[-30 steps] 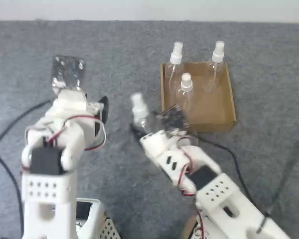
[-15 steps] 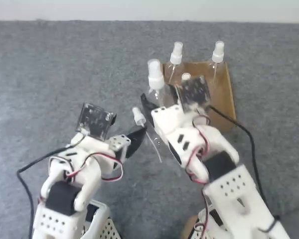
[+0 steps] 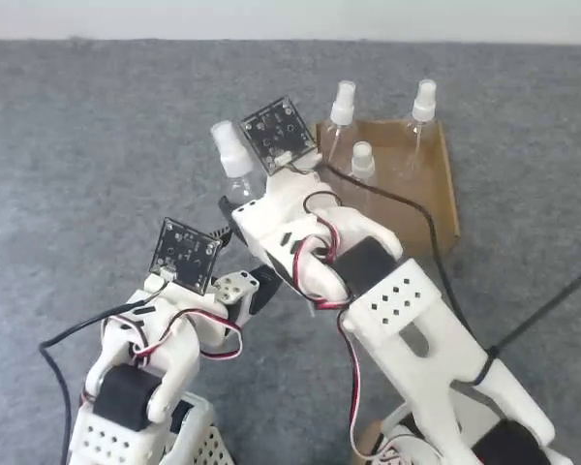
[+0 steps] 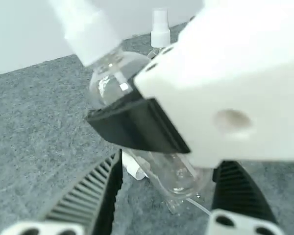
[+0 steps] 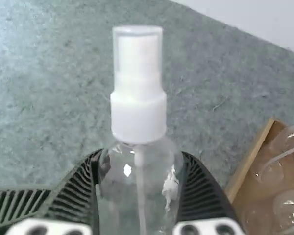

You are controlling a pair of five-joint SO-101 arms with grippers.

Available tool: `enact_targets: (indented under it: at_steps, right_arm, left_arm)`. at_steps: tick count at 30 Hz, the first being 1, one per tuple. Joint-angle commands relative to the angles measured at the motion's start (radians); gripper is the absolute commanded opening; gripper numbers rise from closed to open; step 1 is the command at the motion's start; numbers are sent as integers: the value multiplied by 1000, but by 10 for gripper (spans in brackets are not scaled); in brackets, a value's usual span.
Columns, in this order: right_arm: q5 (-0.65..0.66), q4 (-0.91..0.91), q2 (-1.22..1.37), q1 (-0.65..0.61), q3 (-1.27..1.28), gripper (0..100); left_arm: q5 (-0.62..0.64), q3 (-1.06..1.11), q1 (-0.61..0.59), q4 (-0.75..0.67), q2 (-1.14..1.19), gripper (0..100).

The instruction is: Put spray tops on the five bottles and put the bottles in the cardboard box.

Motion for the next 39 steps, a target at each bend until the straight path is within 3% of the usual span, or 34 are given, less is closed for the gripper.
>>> enact_targets:
  at_steps: [1, 5, 21, 29, 39]
  right_arm:
    - [6, 18, -10, -4, -81, 6]
    - [77, 111, -12, -4, -126, 6]
    - [87, 364, -170, 5, -184, 6]
    - [89, 380, -173, 143, -193, 6]
    - [176, 590, -171, 466, -417, 6]
  left_arm:
    - [-5, 4, -2, -29, -12, 280]
    - [-8, 42, -3, -84, -9, 280]
    - [-9, 51, -3, -94, -9, 279]
    - [-9, 54, -3, -92, -9, 278]
    - [-9, 74, -2, -98, -15, 276]
